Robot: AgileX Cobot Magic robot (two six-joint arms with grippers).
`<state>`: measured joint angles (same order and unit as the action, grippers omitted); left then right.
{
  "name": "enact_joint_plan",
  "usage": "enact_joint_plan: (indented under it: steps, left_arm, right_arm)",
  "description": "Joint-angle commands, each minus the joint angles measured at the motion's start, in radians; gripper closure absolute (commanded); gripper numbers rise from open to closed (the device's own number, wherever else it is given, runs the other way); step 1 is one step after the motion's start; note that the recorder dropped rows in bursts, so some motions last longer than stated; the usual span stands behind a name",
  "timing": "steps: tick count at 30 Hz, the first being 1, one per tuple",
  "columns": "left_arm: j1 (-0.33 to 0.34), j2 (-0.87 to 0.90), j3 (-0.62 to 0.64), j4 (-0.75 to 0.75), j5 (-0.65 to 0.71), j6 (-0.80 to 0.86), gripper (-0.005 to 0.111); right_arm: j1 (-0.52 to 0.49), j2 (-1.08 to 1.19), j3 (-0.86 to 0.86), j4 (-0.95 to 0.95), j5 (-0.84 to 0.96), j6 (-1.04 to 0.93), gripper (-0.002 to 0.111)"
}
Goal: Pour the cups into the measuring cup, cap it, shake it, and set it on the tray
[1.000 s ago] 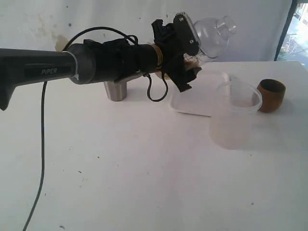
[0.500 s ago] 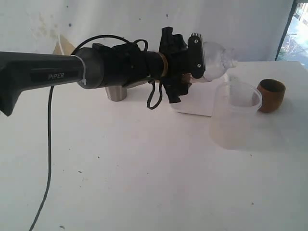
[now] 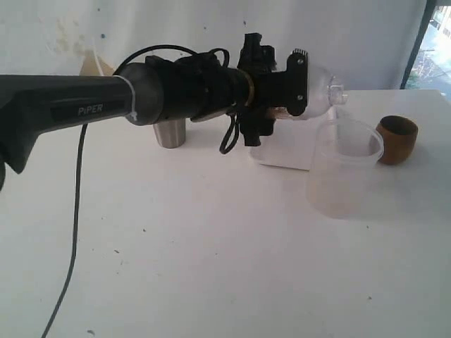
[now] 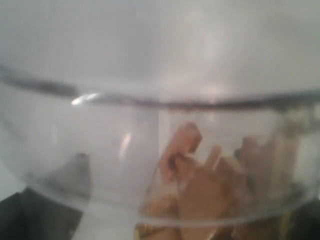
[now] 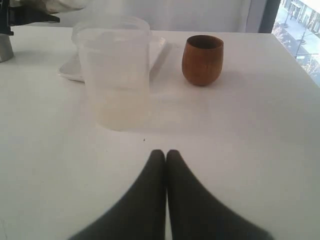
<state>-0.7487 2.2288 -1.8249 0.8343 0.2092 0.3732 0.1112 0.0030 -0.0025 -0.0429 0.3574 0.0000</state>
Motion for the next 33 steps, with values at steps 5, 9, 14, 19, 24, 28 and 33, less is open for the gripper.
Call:
enact_joint_plan:
  steps: [5,9,14,19,24,28,33]
  left_arm:
    - [-0.031,-0.022,-0.026,0.128,0.072,0.002,0.107]
    - [-0.043,-0.022,-0.026,0.158,0.100,0.002,0.107]
    - [-0.061,-0.022,-0.038,0.200,0.160,0.002,0.107]
    - [-0.067,-0.022,-0.062,0.246,0.192,0.002,0.107]
    - [-0.082,-0.022,-0.062,0.312,0.200,0.002,0.107]
    - [-0.091,-0.022,-0.062,0.336,0.209,0.002,0.107]
    - [-0.102,-0.022,-0.062,0.385,0.217,0.002,0.107]
  right_arm:
    - [-0.002,-0.003,0.003,-0.006,-0.011,0.000,0.108]
    - [-0.002,-0.003,0.003,-0.006,-0.011,0.000,0.108]
    - [-0.002,-0.003,0.003,-0.006,-0.011,0.000,0.108]
    - [-0.002,-0.003,0.003,-0.006,-0.011,0.000,0.108]
    - [-0.002,-0.003,0.003,-0.006,-0.011,0.000,0.108]
    - [-0.002,-0.003,0.003,-0.006,-0.011,0.000,0.108]
    - [-0.002,-0.003,0.003,-0.006,-0.011,0.000,0.108]
